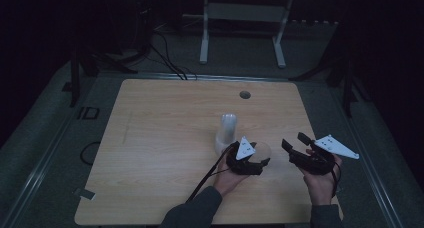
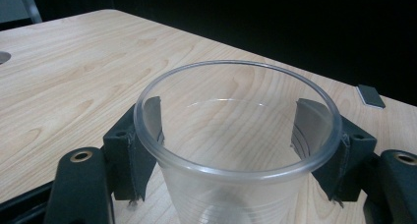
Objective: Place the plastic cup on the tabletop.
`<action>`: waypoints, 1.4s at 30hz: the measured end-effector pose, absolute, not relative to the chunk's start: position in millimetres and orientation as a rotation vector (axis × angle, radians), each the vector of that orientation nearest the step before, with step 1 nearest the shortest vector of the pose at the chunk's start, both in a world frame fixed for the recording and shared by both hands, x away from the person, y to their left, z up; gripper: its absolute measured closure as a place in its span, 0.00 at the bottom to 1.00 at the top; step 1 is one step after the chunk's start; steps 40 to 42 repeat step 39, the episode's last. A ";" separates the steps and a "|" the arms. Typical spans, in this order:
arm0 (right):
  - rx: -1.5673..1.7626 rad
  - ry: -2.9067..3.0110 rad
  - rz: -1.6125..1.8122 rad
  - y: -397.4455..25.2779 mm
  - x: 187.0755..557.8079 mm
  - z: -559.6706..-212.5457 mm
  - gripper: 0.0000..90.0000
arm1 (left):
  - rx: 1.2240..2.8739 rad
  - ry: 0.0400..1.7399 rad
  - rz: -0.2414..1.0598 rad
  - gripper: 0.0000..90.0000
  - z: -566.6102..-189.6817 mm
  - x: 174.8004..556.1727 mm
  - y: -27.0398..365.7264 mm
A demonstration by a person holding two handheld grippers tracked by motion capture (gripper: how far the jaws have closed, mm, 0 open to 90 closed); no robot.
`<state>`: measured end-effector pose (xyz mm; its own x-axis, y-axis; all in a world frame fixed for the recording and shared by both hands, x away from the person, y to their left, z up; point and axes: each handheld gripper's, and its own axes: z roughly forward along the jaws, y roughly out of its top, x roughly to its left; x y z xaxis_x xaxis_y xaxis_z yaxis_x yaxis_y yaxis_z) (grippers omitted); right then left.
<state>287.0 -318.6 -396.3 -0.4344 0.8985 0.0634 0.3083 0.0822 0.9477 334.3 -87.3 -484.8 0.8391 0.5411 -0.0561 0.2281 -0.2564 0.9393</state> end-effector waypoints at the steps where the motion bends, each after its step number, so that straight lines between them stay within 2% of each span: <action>1: 1.190 1.805 1.360 -318.6 286.9 -396.3 0.34 | 1.844 0.583 0.328 0.30 -485.0 334.2 -87.2; 16: 1.186 1.806 1.351 -318.6 287.3 -396.8 0.34 | 1.890 0.591 0.324 0.17 -487.0 329.5 -87.3; 42: 1.189 1.806 1.348 -318.9 287.8 -397.1 0.34 | 1.881 0.594 0.302 0.16 -491.4 321.2 -75.8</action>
